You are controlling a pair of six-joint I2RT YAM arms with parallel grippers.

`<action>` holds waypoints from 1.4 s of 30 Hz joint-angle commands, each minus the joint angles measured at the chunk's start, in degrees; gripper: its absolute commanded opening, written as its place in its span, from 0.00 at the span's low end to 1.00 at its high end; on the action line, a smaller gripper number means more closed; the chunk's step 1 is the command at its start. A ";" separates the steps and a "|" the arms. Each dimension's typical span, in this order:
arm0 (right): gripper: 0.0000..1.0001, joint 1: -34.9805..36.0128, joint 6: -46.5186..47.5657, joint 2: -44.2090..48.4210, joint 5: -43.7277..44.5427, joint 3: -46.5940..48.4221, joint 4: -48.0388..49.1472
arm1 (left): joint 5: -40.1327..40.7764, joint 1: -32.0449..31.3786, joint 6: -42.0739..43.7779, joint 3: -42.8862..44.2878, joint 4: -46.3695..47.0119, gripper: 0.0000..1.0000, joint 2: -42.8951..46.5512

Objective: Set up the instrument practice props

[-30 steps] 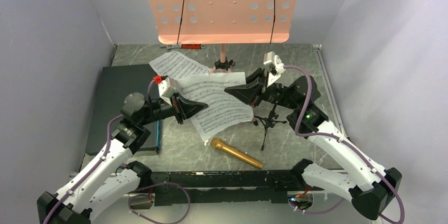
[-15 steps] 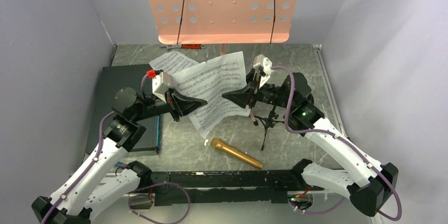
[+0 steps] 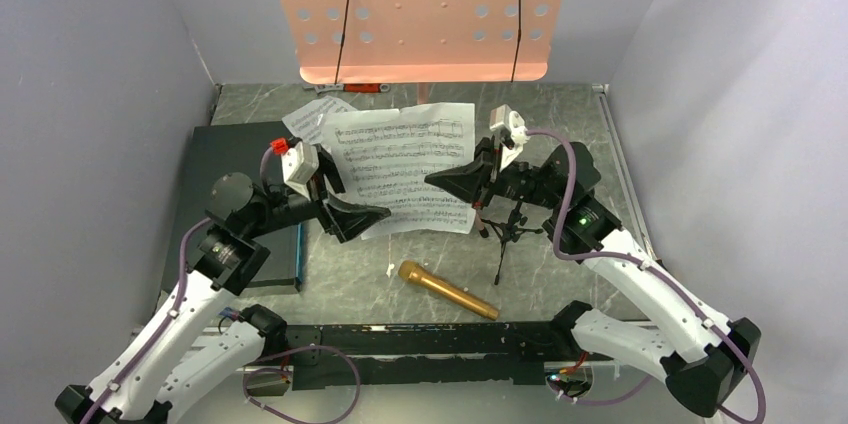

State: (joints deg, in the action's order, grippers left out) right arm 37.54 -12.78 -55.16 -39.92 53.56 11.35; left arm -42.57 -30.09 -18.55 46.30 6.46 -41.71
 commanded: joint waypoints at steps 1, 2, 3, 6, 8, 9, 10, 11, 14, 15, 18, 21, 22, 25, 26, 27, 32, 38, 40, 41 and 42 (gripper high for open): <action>0.00 0.16 -2.68 1.89 -1.37 -0.25 5.51 | 1.71 -0.15 -0.40 -2.11 4.75 0.75 0.98; 0.00 0.09 -2.98 1.82 -1.73 -0.29 5.86 | 1.13 -0.15 -0.93 -2.58 6.50 0.74 0.75; 0.00 0.17 -3.16 1.69 -2.01 -0.22 6.00 | 0.44 -0.10 -1.58 -2.85 8.28 0.73 0.31; 0.00 0.16 -3.34 1.25 -2.33 0.09 5.99 | -2.21 -0.14 -3.70 -2.46 13.38 0.67 -1.96; 0.00 0.09 -3.16 0.92 -2.40 0.37 5.70 | -3.61 -0.15 -4.84 -1.62 15.57 0.62 -3.49; 0.00 0.15 -3.09 0.76 -2.44 0.48 5.54 | -4.17 -0.15 -5.39 -1.19 16.55 0.60 -4.29; 0.00 0.11 -3.05 0.61 -2.44 0.49 5.50 | -4.88 -0.15 -6.00 -0.87 17.57 0.58 -4.96; 0.00 0.10 -3.11 0.50 -2.46 0.49 5.63 | -5.44 -0.10 -6.58 -0.56 18.83 0.54 -5.66; 0.00 0.10 -2.74 0.24 -2.08 0.70 5.10 | -6.95 -0.15 -7.95 0.36 20.16 0.37 -7.26; 0.00 0.11 -2.41 0.23 -1.68 0.82 4.45 | -7.18 -0.15 -8.05 0.71 20.01 0.29 -7.50; 0.01 0.16 -1.01 0.46 1.06 1.54 1.68 | -6.50 -0.09 -7.47 1.15 18.28 0.04 -7.30; 0.20 0.12 0.75 0.80 4.84 2.66 -1.60 | -4.36 -0.16 -6.82 0.67 16.93 0.03 -5.92; 0.23 0.13 1.15 0.83 6.04 3.08 -2.48 | -3.66 -0.14 -6.58 0.56 16.49 0.03 -5.43; 0.33 0.16 2.54 0.76 9.25 4.78 -5.25 | -1.87 -0.13 -5.33 1.11 14.00 0.03 -4.46; 0.37 0.17 2.96 0.68 9.96 5.28 -6.17 | -1.63 -0.15 -4.95 1.51 13.15 0.03 -4.43; 0.43 0.18 3.35 0.59 10.34 5.85 -7.03 | -1.31 -0.15 -4.46 1.96 11.93 0.03 -4.45; 0.62 0.21 5.60 1.43 11.21 8.59 -11.07 | -0.85 -0.12 -2.29 7.38 5.08 0.03 -5.92; 0.78 0.17 7.49 3.49 15.00 11.94 -14.31 | -1.10 -0.12 -1.32 14.07 1.34 0.03 -8.31; 0.78 0.18 8.66 3.09 16.05 15.13 -16.45 | -1.11 -0.13 -1.34 16.63 0.57 0.03 -9.46; 0.78 0.19 9.17 2.78 17.01 16.57 -17.55 | -1.05 -0.15 -1.25 17.91 0.12 0.03 -9.93; 0.78 0.21 9.88 2.51 18.02 17.83 -18.36 | -1.04 -0.15 -1.14 19.16 -0.52 0.03 -10.47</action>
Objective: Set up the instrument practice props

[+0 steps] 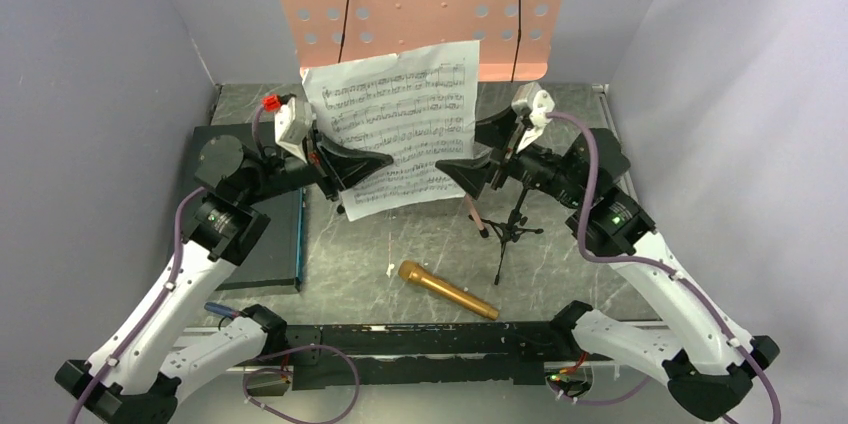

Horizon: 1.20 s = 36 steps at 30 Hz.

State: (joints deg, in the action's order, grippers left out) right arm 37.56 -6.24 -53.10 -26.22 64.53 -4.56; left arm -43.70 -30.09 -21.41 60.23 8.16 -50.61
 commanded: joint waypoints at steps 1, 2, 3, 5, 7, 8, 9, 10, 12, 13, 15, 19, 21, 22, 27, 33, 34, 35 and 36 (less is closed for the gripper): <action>0.78 0.17 3.75 0.30 5.45 7.95 -3.03 | 0.29 -0.15 1.92 6.33 -2.74 0.03 -1.97; 0.78 0.15 3.97 0.19 7.05 8.93 -3.40 | 0.64 -0.13 2.01 7.50 -3.11 0.03 -2.45; 0.78 0.14 4.34 0.19 8.58 9.85 -3.69 | 1.07 -0.10 2.11 8.49 -3.49 0.03 -2.80; 0.78 0.14 4.76 0.39 11.98 11.62 -4.53 | 2.20 -0.10 2.17 10.98 -4.61 0.03 -3.87; 0.78 0.15 4.75 1.04 16.02 12.65 -4.19 | 3.58 -0.10 2.94 15.33 -8.72 0.03 -5.59; 0.78 0.15 4.75 1.33 18.74 13.16 -4.15 | 3.57 -0.14 3.29 17.30 -10.44 0.02 -6.45; 0.78 0.17 4.77 1.60 20.87 13.80 -4.29 | 3.61 -0.15 3.46 19.00 -11.40 0.03 -7.10; 0.77 0.15 4.83 1.72 23.29 14.40 -4.59 | 3.77 -0.15 3.59 20.15 -11.59 0.03 -7.62; 0.77 0.19 4.92 1.66 28.30 15.94 -5.68 | 4.70 -0.15 3.10 21.73 -11.25 0.02 -8.36; 0.77 0.18 4.99 1.48 30.47 16.81 -6.43 | 5.40 -0.08 2.96 22.30 -11.17 0.03 -8.66; 0.77 0.15 5.08 0.85 33.58 18.55 -7.97 | 6.59 -0.15 2.94 23.64 -11.26 0.03 -9.41; 0.76 0.15 5.51 -0.90 37.62 21.60 -10.26 | 7.18 -0.10 3.03 26.45 -12.27 0.03 -11.28; 0.74 0.15 5.76 -2.35 40.82 23.20 -11.48 | 7.21 -0.15 3.25 28.41 -13.44 0.03 -12.33; 0.74 0.17 5.80 -3.08 42.40 23.79 -12.08 | 7.46 -0.09 3.41 29.61 -14.50 0.03 -12.99; 0.73 0.06 8.13 -6.72 43.95 29.09 -16.40 | 7.95 -0.10 4.66 34.98 -20.79 0.03 -15.62; 0.69 -4.91 6.81 -10.95 35.04 36.83 -23.28 | 8.15 -0.10 5.14 37.07 -22.62 0.03 -16.67; 0.67 -7.66 5.55 -10.92 31.60 37.28 -23.60 | 8.18 -0.11 5.23 37.27 -22.91 0.03 -16.88; 0.66 -12.50 3.63 -10.84 26.10 37.51 -23.86 | 8.24 -0.08 5.31 37.51 -23.19 0.03 -17.03; 0.66 -16.36 1.68 -10.74 19.68 37.65 -23.71 | 8.42 -0.12 5.30 37.71 -23.53 0.03 -17.11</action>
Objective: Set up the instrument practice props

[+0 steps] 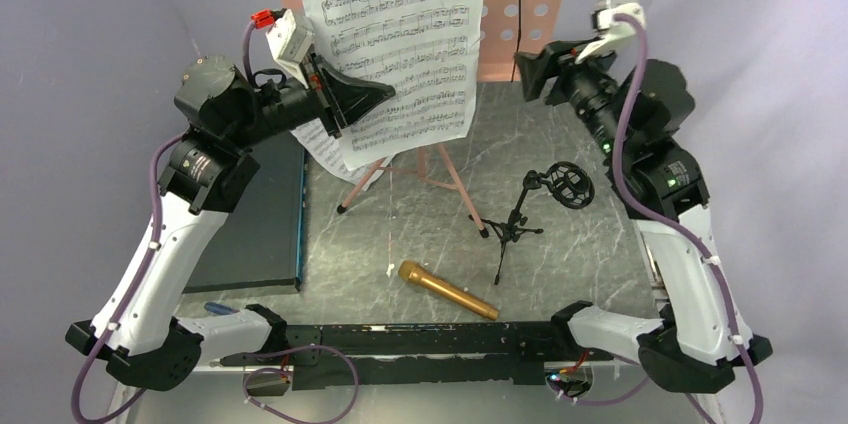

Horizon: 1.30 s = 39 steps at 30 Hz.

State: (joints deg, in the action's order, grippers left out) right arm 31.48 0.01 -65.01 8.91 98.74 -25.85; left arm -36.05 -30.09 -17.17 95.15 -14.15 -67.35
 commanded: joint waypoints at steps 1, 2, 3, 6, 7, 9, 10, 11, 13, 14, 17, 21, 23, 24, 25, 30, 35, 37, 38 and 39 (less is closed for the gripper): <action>0.65 -13.38 -5.95 1.16 -20.61 3.41 -2.08 | 0.80 -0.12 1.15 2.91 -1.37 0.03 -0.45; 0.65 -15.64 -6.74 0.92 -24.84 3.65 -2.22 | 0.73 -0.10 1.10 3.05 -1.47 0.03 -0.54; 0.65 -17.34 -7.19 0.49 -28.03 4.18 -2.66 | 0.72 -0.14 1.23 3.22 -1.61 0.03 -0.62; 0.64 -19.91 -7.75 -0.53 -35.54 4.80 -2.96 | 0.57 -0.05 1.43 4.24 -2.22 0.02 -1.03; 0.64 -20.28 -8.01 -0.63 -37.24 4.46 -2.55 | 0.59 -0.04 1.51 4.51 -2.23 0.02 -1.18; 0.64 -20.92 -8.58 -0.55 -39.10 4.04 -1.79 | 0.87 -0.06 1.61 4.89 -2.15 0.02 -1.49; 0.64 -21.08 -8.68 -0.55 -39.66 4.06 -1.65 | 1.10 -0.12 1.66 5.11 -2.04 0.03 -1.66; 0.64 -21.24 -8.90 -0.43 -40.01 3.95 -1.10 | 1.32 -0.05 1.65 5.32 -1.96 0.03 -1.84; 0.63 -21.44 -9.74 -0.36 -40.69 3.67 0.27 | 1.41 -0.07 1.59 5.90 -1.55 0.03 -2.34; 0.60 -21.54 -10.24 -0.48 -40.91 3.79 1.05 | 1.43 -0.07 1.50 6.18 -1.25 0.03 -2.62; 0.57 -21.70 -11.51 -1.76 -42.38 5.33 1.95 | 1.75 -0.06 1.52 7.18 -0.71 0.03 -3.95; 0.56 -21.72 -12.73 -3.56 -42.67 7.70 2.46 | 2.84 -0.05 1.64 8.32 0.13 0.03 -5.33; 0.56 -21.73 -13.15 -4.60 -42.45 9.14 2.16 | 2.91 -0.06 1.37 8.81 0.93 0.03 -6.02; 0.55 -21.73 -13.35 -5.18 -42.29 9.87 2.11 | 2.82 -0.06 1.39 9.08 1.35 0.03 -6.30; 0.55 -21.69 -13.48 -5.66 -41.91 10.60 1.87 | 2.68 -0.05 1.47 9.35 1.71 0.03 -6.52; 0.48 -21.69 -14.14 -8.44 -42.06 13.14 2.69 | 2.65 -0.06 1.31 9.94 3.77 0.03 -6.98; 0.43 -21.67 -15.56 -9.72 -43.71 13.73 4.49 | 2.13 -0.06 1.61 11.06 4.18 0.03 -7.82; 0.43 -21.73 -15.80 -9.99 -43.65 13.88 5.09 | 1.96 -0.05 1.60 11.15 4.70 0.03 -7.96; 0.43 -21.73 -15.99 -10.15 -43.44 14.09 5.18 | 1.95 -0.06 1.54 11.04 5.15 0.02 -7.96; 0.43 -21.73 -16.03 -10.42 -43.33 14.59 5.07 | 2.14 -0.06 1.50 11.02 5.51 0.03 -7.97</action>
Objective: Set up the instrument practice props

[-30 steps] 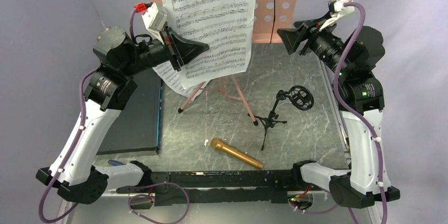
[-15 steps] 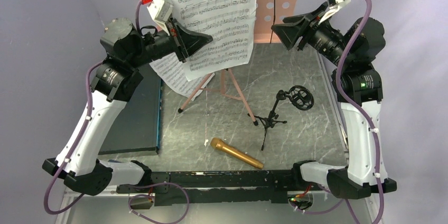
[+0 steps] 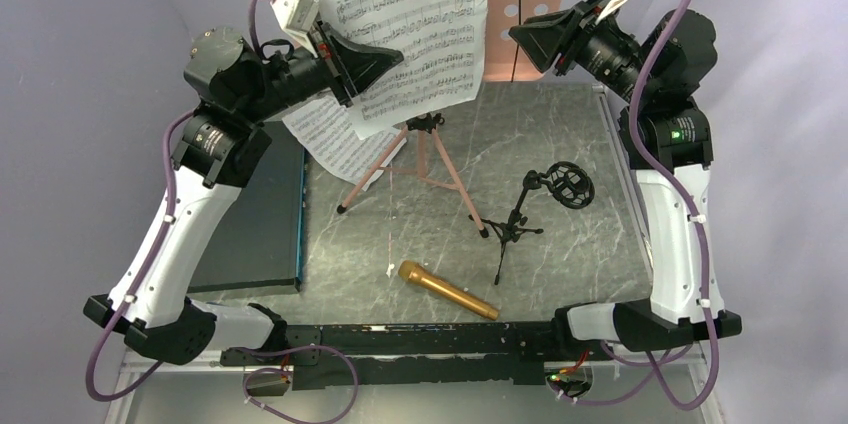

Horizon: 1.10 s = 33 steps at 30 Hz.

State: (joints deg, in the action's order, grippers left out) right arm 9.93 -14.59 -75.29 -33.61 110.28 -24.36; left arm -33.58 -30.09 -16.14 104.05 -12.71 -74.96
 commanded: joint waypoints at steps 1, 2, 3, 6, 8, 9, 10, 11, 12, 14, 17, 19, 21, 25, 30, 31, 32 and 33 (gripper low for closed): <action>0.43 -0.18 -1.29 -0.32 -0.79 3.54 3.42 | -0.12 -0.06 0.35 2.17 4.47 0.03 -0.44; 0.43 -0.18 -1.26 -0.48 -0.88 3.88 3.52 | 0.10 -0.06 0.38 2.25 4.71 0.03 -0.49; 0.43 -0.12 -1.34 -0.48 -0.89 3.92 3.77 | 0.28 -0.04 0.33 2.29 5.06 0.03 -0.61; 0.43 -0.18 -1.68 -0.67 -0.74 4.00 4.74 | 0.81 -0.06 0.13 2.45 6.36 0.03 -1.00; 0.42 -0.18 -2.05 -1.09 -0.27 4.56 4.85 | 1.30 -0.06 -0.12 2.75 7.14 0.02 -1.43; 0.42 -0.18 -2.10 -1.50 -0.24 4.90 4.69 | 1.59 -0.03 -0.18 3.00 7.37 0.03 -1.68; 0.41 -0.18 -2.19 -1.79 -0.31 5.35 4.48 | 1.85 -0.06 -0.24 3.19 7.68 0.03 -1.83; 0.40 -0.17 -2.34 -2.12 -0.37 5.68 4.43 | 2.18 -0.06 -0.21 3.33 7.92 0.03 -1.89; 0.39 -0.18 -2.57 -2.42 -0.35 5.88 4.49 | 2.59 -0.06 -0.13 3.35 8.33 0.03 -2.00; 0.38 -0.18 -2.77 -2.82 -0.32 6.28 4.59 | 3.59 -0.06 0.04 3.40 8.86 0.03 -2.03; 0.37 -0.16 -3.08 -3.26 -0.48 6.69 4.90 | 4.83 -0.06 0.47 3.60 9.30 0.02 -2.25; 0.33 -0.18 -3.37 -3.45 -0.22 6.79 5.05 | 5.18 -0.06 0.48 3.82 9.66 0.03 -2.48; 0.31 -0.18 -3.53 -3.59 0.21 6.94 4.98 | 5.48 -0.09 0.50 4.03 9.91 0.03 -2.79; 0.21 -0.18 -3.69 -3.61 0.51 7.11 4.67 | 6.08 -0.08 0.47 4.11 10.44 0.03 -3.25; 0.04 -0.16 -3.86 -2.82 0.47 5.69 5.80 | 5.89 -0.06 0.33 4.83 10.78 0.03 -4.32; 0.01 -0.18 -3.83 -2.62 0.54 5.46 5.98 | 5.75 -0.06 0.25 5.04 10.78 0.03 -4.44; 0.00 -0.18 -3.72 -2.47 0.51 5.39 5.99 | 5.73 -0.06 0.15 5.15 10.90 0.03 -4.56; 0.00 -0.18 -3.71 -2.37 0.37 5.31 6.05 | 5.65 -0.06 0.00 5.19 11.07 0.03 -4.70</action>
State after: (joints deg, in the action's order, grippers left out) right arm 9.93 -18.15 -79.29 -33.54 114.80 -21.78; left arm -28.36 -30.09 -16.16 106.78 -4.08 -79.26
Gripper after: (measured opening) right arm 0.027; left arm 0.032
